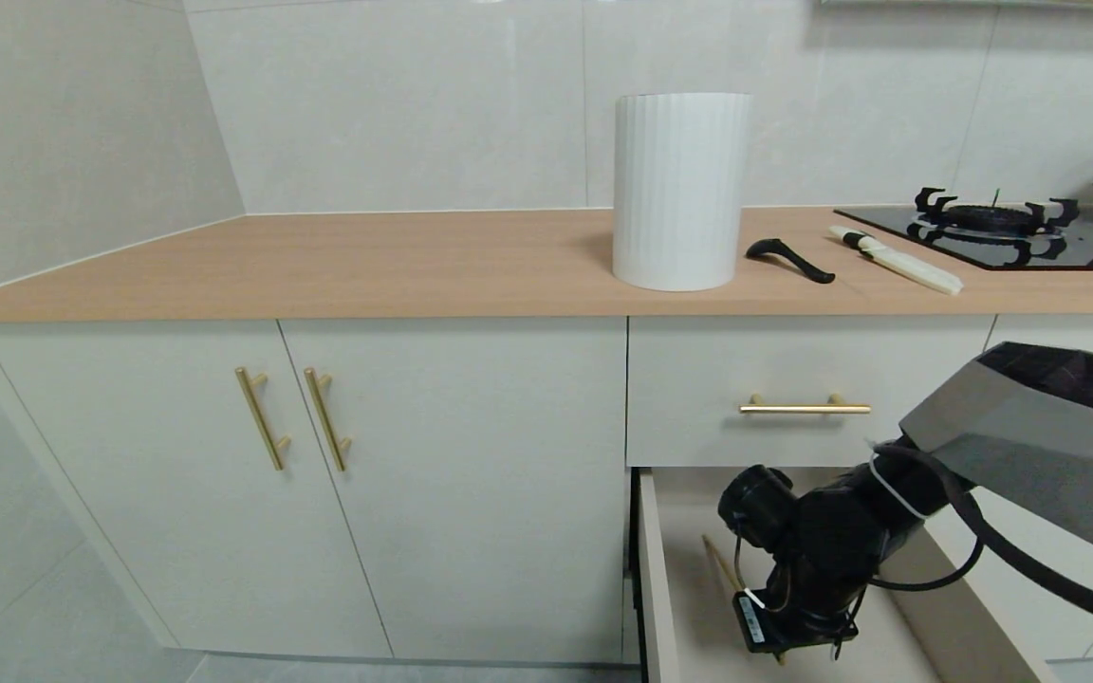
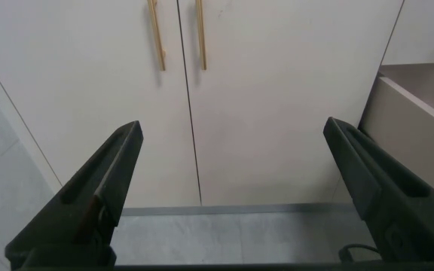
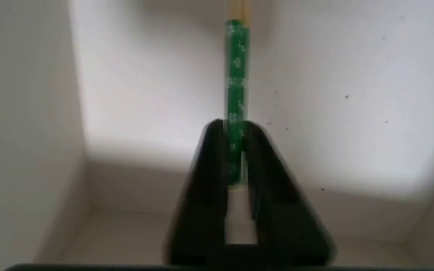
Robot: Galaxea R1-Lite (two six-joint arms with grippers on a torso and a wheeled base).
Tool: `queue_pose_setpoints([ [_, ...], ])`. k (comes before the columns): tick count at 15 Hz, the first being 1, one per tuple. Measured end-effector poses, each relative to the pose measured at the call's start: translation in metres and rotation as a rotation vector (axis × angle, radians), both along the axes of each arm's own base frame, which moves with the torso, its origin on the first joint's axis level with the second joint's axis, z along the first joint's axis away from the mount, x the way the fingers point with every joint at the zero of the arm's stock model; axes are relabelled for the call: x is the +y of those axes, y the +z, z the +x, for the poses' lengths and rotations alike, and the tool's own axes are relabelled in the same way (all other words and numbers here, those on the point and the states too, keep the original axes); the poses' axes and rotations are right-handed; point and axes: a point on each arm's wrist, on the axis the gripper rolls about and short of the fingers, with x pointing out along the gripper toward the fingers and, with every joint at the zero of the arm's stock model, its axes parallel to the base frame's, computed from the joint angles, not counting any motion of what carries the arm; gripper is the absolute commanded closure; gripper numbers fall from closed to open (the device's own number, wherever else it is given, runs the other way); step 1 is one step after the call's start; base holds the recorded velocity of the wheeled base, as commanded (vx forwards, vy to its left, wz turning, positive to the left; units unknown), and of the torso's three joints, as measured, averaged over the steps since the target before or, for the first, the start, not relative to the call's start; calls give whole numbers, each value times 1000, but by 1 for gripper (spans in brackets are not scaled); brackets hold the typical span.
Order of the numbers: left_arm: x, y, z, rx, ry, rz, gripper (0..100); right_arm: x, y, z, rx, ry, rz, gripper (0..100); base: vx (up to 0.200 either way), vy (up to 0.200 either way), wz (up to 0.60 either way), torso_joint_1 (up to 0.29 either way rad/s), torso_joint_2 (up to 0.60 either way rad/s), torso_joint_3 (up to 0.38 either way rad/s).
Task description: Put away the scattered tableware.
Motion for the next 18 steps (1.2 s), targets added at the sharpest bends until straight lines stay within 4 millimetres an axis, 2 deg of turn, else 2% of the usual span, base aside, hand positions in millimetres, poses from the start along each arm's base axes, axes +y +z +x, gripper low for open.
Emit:
queue_pose_setpoints([
  [7,0,0,0,0,0,0,0,1,-6,-3,19,-2,-10,100,0,0,0,0,0,0],
  [8,0,0,0,0,0,0,0,1,-6,-3,20,-2,-11,0,0,0,0,0,0,0],
  [18,0,0,0,0,0,0,0,0,-1,-5,14,-3,-9,0,0,0,0,0,0,0],
])
